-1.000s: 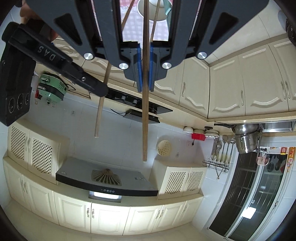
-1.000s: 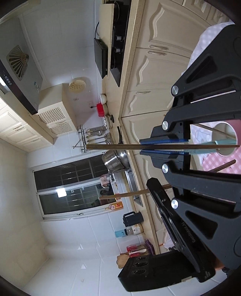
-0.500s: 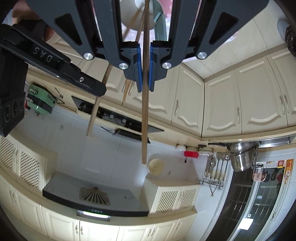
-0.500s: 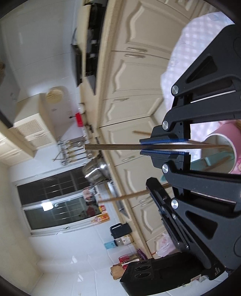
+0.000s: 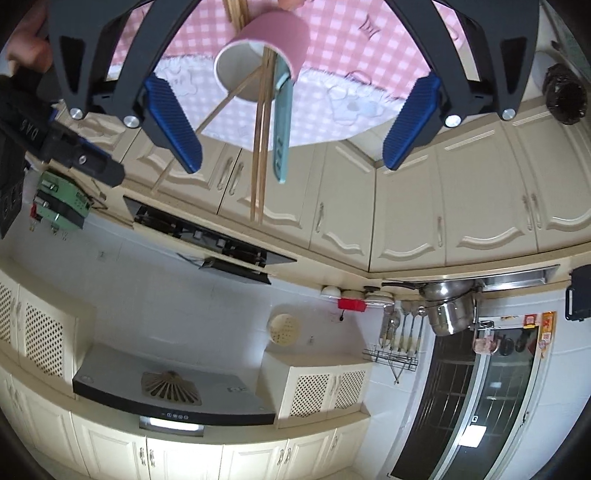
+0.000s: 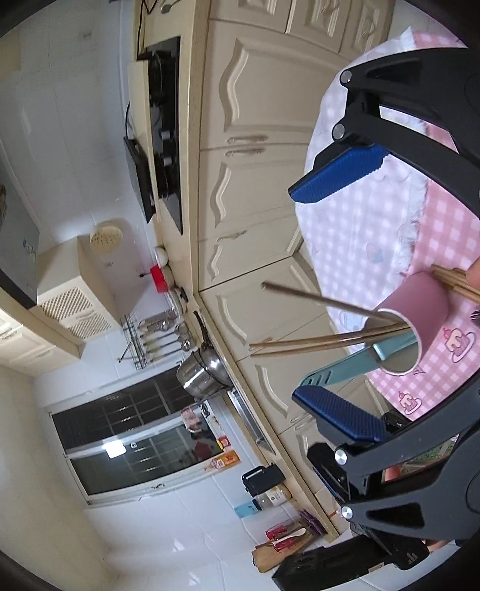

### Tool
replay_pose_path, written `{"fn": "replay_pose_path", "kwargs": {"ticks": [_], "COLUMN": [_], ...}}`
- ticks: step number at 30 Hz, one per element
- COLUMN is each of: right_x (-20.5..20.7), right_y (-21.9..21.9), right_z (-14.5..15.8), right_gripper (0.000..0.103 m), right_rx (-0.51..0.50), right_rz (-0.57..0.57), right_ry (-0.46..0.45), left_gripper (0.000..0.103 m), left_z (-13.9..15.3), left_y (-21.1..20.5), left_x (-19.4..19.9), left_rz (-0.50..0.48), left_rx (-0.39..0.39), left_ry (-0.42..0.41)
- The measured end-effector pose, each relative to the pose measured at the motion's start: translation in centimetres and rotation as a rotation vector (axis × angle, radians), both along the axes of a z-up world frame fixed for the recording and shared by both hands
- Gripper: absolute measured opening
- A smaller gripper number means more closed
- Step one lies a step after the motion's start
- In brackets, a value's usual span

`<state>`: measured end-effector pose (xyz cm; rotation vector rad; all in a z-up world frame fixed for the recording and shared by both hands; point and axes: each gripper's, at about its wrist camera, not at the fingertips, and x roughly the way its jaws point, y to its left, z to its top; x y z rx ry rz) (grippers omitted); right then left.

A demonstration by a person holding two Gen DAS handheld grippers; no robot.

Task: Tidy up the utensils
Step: 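Withdraw both tools toward the black-handled fork and remaining chopsticks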

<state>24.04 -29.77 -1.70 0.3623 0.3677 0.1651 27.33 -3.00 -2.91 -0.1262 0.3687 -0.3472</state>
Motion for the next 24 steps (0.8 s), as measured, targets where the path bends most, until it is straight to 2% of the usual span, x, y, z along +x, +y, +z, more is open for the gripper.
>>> {"fn": "replay_pose_path", "kwargs": {"ticks": [13,24], "right_x": [-3.0,-5.3], "right_y": [-0.3,0.9], "right_z": [-0.9,-4.2], "right_gripper": [0.097,0.097], "right_rx": [-0.007,-0.092], "right_rz": [-0.006,0.016], "right_ry": [0.094,0.268], "left_gripper": [0.096,0.096], "left_z": [-0.3,-1.7], "left_y": [0.9,1.5], "left_x": [-3.5,-5.9], "left_rz": [0.019,0.016], "left_rx": [0.068,0.093], "left_ry": [0.029,0.072]}}
